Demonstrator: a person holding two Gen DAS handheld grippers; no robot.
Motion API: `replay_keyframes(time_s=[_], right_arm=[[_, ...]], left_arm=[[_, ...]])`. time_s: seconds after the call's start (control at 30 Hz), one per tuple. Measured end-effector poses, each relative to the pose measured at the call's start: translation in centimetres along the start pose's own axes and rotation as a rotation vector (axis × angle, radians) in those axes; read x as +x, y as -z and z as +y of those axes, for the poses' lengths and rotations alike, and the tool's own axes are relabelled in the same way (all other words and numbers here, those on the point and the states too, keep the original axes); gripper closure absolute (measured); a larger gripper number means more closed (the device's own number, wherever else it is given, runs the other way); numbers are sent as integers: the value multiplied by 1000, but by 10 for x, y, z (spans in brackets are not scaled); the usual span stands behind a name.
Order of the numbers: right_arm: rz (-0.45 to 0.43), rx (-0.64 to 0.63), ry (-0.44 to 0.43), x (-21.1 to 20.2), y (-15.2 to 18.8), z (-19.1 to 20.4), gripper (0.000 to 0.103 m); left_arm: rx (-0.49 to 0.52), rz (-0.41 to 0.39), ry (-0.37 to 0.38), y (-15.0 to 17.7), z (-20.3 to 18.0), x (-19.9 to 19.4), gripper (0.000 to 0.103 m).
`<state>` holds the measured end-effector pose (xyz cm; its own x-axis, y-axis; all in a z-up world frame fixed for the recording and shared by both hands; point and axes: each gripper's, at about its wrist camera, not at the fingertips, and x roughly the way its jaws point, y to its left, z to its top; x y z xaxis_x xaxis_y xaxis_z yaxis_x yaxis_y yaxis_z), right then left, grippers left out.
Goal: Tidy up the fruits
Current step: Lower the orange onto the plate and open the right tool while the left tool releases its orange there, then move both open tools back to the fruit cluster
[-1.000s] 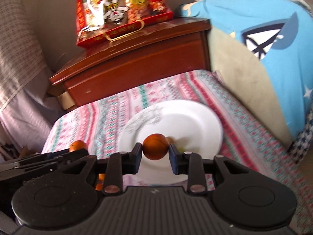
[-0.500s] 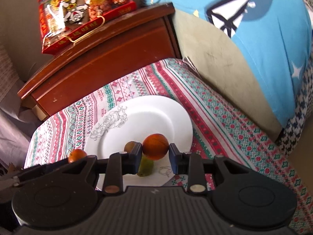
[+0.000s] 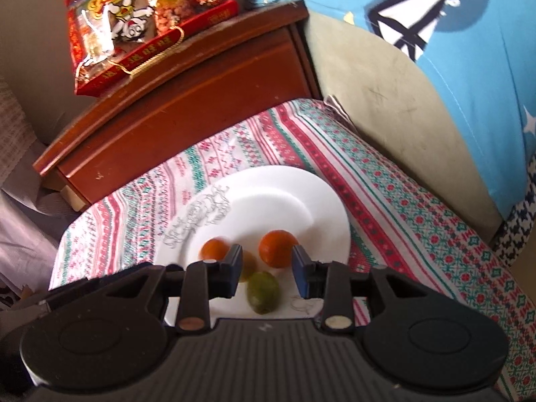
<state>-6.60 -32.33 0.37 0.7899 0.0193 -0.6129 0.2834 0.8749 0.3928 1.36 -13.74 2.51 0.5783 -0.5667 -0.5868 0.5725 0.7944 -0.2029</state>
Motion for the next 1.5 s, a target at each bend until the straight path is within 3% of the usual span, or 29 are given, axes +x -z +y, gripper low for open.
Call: replay_keyframes(time_s=[0.4,0.93,1.27,1.5], right_arm=[[-10,-43,-55,-14,11,19,64],[44,-148,-139,-27,43,49,63],[129,-177,-203,-28,86,68,63],[165,-285,-234,-18,111,91,63]], left_arm=[[-96,-4,-68,-9,28,-43,51],[-217,9,-142,22,61,-92,50],[-265,19,-209,45,70,-104,51],[-284,16,-234,50,80,-108,52]])
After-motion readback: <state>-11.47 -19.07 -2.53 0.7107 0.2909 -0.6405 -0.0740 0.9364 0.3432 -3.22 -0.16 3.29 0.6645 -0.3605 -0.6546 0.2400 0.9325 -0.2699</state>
